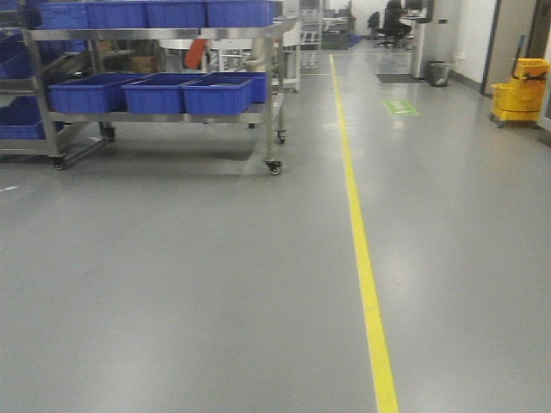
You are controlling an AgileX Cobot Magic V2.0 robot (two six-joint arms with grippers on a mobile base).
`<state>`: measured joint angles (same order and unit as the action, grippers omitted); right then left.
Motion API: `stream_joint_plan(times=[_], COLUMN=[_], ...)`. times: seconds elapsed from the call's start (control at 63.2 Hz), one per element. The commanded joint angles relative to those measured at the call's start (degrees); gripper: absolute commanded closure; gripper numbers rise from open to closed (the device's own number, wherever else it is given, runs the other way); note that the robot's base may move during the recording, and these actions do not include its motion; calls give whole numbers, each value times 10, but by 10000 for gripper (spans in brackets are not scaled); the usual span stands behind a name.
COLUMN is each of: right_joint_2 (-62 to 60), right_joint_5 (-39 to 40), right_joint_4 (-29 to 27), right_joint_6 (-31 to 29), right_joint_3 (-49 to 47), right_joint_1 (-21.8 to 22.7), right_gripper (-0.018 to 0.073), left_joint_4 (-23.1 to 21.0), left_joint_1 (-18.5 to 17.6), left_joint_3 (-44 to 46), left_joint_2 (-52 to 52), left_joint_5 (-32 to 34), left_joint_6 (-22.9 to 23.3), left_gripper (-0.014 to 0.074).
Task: Pick and sort blue part to right shelf
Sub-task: 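Drive the base away from the table down the aisle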
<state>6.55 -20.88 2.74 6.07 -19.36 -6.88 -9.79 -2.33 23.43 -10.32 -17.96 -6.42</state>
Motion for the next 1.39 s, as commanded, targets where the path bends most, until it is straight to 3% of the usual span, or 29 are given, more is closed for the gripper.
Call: stream_joint_plan(times=[0.0,1.376], right_joint_2=[6,6], right_joint_5=[53,53], right_joint_4=[6,6], right_joint_6=[-4,-4], right_joint_3=[-16,-16], right_joint_1=[4,4], right_gripper=[112,112], left_joint_4=[-3,-3], left_joint_1=[0,0], left_joint_3=[17,17], left_joint_2=[-6,-6], left_joint_5=[53,53], left_joint_6=[0,0], left_gripper=[316,316])
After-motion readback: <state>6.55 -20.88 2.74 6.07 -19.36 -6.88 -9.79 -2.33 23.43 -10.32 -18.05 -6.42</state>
